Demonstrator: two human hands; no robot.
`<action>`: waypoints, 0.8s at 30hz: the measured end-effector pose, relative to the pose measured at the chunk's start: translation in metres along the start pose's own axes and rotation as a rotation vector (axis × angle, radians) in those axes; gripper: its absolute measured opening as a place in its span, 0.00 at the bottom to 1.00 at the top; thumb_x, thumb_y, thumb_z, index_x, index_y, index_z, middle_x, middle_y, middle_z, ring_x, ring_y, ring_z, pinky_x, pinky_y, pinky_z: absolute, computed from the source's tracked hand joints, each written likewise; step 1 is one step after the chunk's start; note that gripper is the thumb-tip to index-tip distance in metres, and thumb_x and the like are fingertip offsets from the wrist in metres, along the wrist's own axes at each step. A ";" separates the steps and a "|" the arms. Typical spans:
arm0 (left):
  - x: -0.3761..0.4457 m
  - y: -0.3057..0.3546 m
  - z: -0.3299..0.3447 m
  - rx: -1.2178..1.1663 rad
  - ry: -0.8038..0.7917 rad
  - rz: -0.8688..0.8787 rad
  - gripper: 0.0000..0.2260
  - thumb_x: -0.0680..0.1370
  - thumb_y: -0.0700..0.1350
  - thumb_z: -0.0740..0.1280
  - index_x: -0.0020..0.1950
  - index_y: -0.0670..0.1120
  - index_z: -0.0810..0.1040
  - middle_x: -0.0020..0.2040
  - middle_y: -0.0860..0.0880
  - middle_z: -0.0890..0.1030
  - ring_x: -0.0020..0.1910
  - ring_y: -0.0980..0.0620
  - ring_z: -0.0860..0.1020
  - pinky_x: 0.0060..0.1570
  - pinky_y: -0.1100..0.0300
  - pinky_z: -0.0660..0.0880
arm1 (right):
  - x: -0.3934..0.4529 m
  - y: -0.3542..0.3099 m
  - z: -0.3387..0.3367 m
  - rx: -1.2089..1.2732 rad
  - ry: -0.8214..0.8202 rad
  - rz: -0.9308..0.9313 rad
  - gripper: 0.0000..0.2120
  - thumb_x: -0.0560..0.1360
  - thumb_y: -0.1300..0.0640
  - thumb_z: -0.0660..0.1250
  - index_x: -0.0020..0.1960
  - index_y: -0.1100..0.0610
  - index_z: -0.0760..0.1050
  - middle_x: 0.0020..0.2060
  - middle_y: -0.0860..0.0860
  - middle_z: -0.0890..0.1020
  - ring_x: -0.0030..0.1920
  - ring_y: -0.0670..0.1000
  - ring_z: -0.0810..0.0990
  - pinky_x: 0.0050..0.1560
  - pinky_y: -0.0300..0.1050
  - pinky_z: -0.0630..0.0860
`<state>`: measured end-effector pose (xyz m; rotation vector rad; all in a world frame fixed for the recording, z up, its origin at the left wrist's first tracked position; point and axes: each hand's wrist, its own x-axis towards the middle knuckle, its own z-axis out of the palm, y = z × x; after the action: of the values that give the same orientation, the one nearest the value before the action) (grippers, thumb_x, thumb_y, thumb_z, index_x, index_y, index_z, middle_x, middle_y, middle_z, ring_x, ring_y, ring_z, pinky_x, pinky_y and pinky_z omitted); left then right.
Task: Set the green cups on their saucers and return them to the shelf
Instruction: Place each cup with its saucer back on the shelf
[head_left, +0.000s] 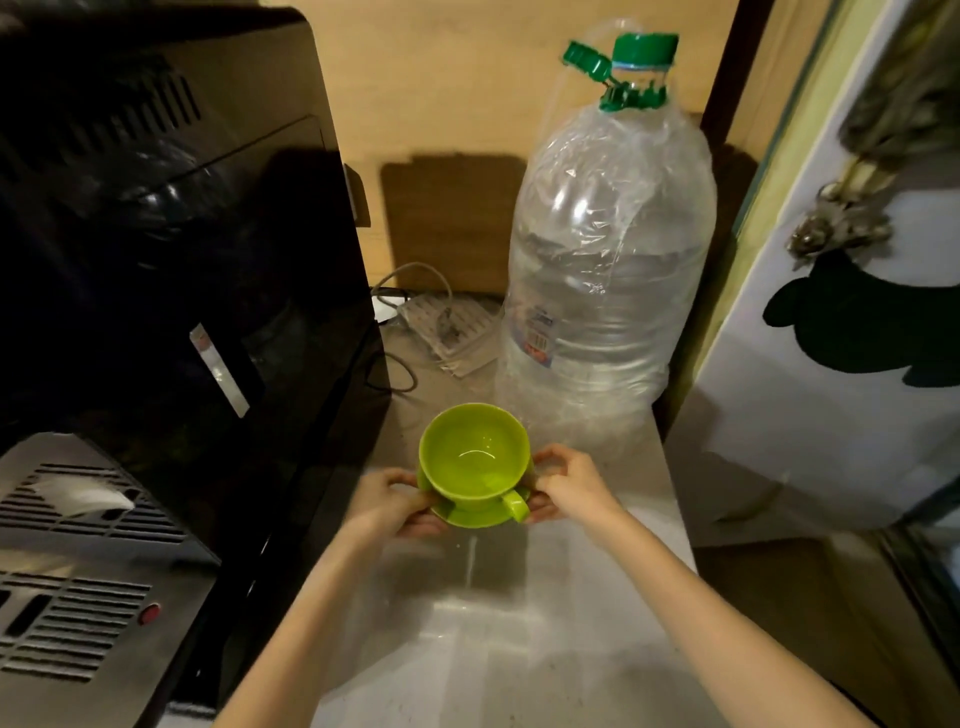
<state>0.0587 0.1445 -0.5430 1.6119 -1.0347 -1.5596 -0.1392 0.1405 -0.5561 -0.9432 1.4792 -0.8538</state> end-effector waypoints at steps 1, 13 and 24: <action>-0.006 0.010 0.001 -0.013 -0.012 0.024 0.05 0.72 0.31 0.66 0.45 0.37 0.72 0.20 0.44 0.79 0.18 0.53 0.78 0.22 0.62 0.77 | -0.007 -0.011 -0.004 0.027 -0.003 -0.023 0.10 0.74 0.72 0.60 0.52 0.63 0.68 0.15 0.51 0.76 0.15 0.47 0.75 0.19 0.40 0.77; -0.084 0.154 0.014 -0.181 -0.088 0.463 0.03 0.73 0.36 0.66 0.41 0.36 0.79 0.23 0.46 0.81 0.22 0.56 0.79 0.24 0.69 0.76 | -0.092 -0.169 -0.048 0.222 0.065 -0.339 0.06 0.74 0.68 0.63 0.39 0.63 0.73 0.17 0.52 0.79 0.17 0.46 0.78 0.20 0.36 0.76; -0.138 0.292 0.019 -0.348 -0.166 0.697 0.04 0.73 0.35 0.65 0.39 0.36 0.77 0.23 0.45 0.81 0.22 0.55 0.80 0.23 0.69 0.76 | -0.151 -0.308 -0.078 0.308 0.181 -0.604 0.06 0.75 0.68 0.63 0.40 0.67 0.75 0.17 0.53 0.79 0.18 0.47 0.79 0.19 0.35 0.75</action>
<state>0.0158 0.1302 -0.2230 0.7715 -1.1670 -1.2969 -0.1797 0.1498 -0.2067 -1.1127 1.1659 -1.5920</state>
